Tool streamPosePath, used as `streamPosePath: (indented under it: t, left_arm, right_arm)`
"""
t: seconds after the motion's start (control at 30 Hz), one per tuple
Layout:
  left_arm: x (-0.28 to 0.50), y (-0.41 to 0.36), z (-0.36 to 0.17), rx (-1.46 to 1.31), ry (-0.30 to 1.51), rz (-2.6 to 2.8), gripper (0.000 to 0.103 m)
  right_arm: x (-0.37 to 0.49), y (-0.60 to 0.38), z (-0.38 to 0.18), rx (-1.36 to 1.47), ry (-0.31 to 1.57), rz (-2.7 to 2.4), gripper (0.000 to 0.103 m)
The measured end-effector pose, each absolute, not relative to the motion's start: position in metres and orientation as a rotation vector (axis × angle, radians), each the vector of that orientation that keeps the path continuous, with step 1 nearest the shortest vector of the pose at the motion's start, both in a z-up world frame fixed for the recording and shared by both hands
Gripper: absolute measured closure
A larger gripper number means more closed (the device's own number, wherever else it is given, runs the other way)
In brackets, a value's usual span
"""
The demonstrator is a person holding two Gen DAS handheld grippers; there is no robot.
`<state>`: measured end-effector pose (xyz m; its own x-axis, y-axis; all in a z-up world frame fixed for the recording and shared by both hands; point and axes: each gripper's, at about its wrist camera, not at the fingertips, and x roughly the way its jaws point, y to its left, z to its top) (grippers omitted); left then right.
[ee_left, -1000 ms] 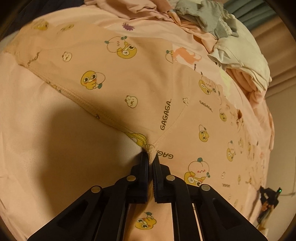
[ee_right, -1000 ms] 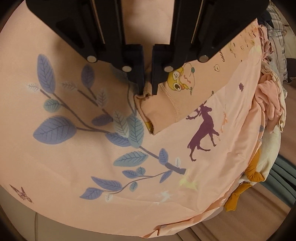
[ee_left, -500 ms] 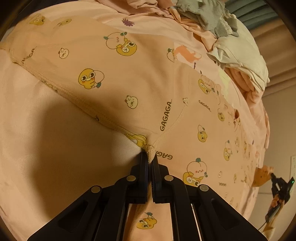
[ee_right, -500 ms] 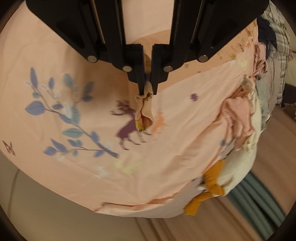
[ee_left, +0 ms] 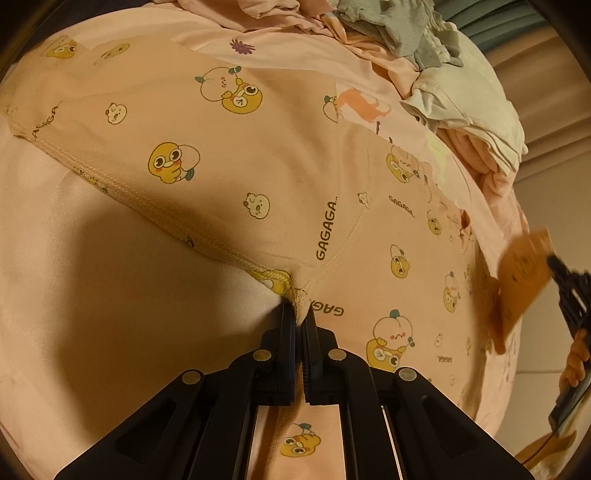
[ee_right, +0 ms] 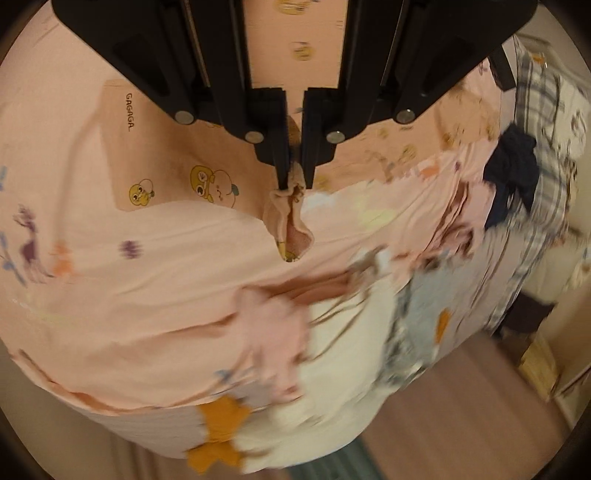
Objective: Fold small clothes
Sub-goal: 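Lift the sleeve with the right tool and fold it across the top's body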
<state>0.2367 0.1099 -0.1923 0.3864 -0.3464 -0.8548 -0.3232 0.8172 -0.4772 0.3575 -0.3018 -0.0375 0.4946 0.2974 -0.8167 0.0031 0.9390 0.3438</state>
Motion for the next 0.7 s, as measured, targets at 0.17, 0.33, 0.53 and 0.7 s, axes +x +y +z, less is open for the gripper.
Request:
streamPosePath:
  t: [0.17, 0.33, 0.53, 0.7]
  left_arm:
    - [0.234, 0.111, -0.188, -0.663, 1.179, -0.009, 0.098]
    - [0.231, 0.111, -0.180, -0.669, 1.136, -0.036, 0.100]
    - [0.226, 0.107, -0.160, -0.561, 1.116, -0.024, 0.100]
    - [0.220, 0.112, -0.133, -0.539, 1.073, -0.032, 0.097]
  right_arm:
    - [0.354, -0.214, -0.082, 0.290, 1.139, 0.298, 0.098]
    - [0.344, -0.152, -0.123, 0.240, 1.216, 0.367, 0.097]
    - [0.339, -0.121, -0.142, 0.176, 1.263, 0.376, 0.093]
    - [0.337, -0.123, -0.143, 0.197, 1.324, 0.435, 0.054]
